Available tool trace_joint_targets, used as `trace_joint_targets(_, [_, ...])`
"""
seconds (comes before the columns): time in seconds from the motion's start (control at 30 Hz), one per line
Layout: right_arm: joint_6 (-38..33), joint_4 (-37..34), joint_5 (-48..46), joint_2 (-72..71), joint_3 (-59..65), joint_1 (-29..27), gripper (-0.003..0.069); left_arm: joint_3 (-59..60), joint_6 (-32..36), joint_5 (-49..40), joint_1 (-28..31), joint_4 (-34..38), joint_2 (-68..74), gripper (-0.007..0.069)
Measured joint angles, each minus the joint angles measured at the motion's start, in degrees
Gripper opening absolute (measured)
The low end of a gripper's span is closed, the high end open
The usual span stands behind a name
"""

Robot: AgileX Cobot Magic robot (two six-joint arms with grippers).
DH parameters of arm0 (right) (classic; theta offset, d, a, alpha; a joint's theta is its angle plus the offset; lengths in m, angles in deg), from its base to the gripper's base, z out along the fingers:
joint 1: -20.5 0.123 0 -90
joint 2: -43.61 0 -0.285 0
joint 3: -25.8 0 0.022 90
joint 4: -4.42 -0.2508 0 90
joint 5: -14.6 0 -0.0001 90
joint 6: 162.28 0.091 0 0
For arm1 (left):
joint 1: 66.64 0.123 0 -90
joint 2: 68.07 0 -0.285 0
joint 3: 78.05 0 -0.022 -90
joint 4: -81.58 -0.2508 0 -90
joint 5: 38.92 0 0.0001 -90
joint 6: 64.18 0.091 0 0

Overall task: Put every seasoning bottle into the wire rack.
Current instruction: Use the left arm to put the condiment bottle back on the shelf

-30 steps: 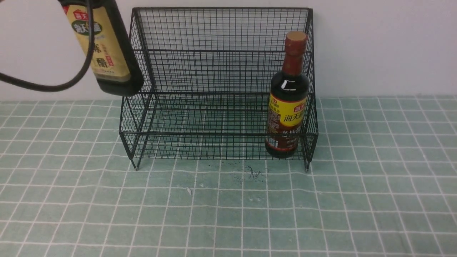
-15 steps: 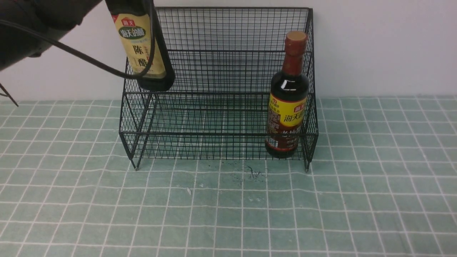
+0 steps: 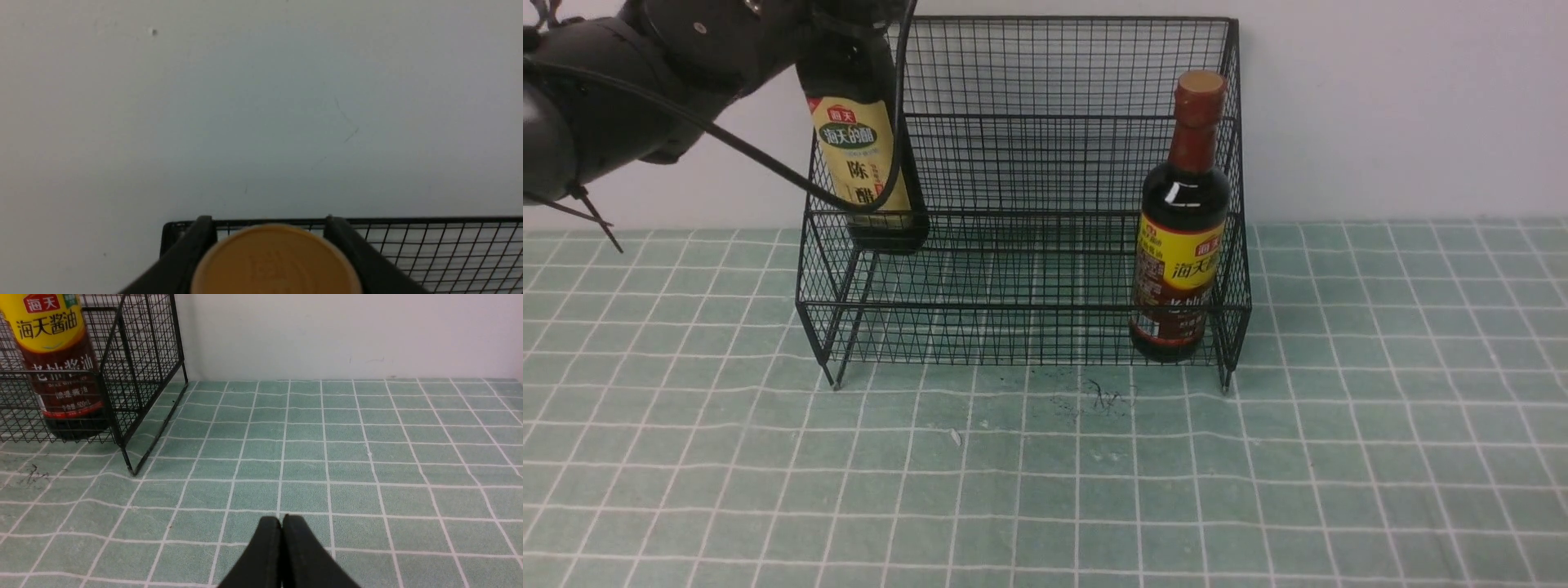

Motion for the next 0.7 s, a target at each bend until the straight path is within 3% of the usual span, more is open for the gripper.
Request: trace_joint_targets(0.7, [0.0,0.0,0.0,0.0,0.0,0.0,-0.0015,-0.18,13.97,-6.7,0.0,14.42,2.24,0.0311])
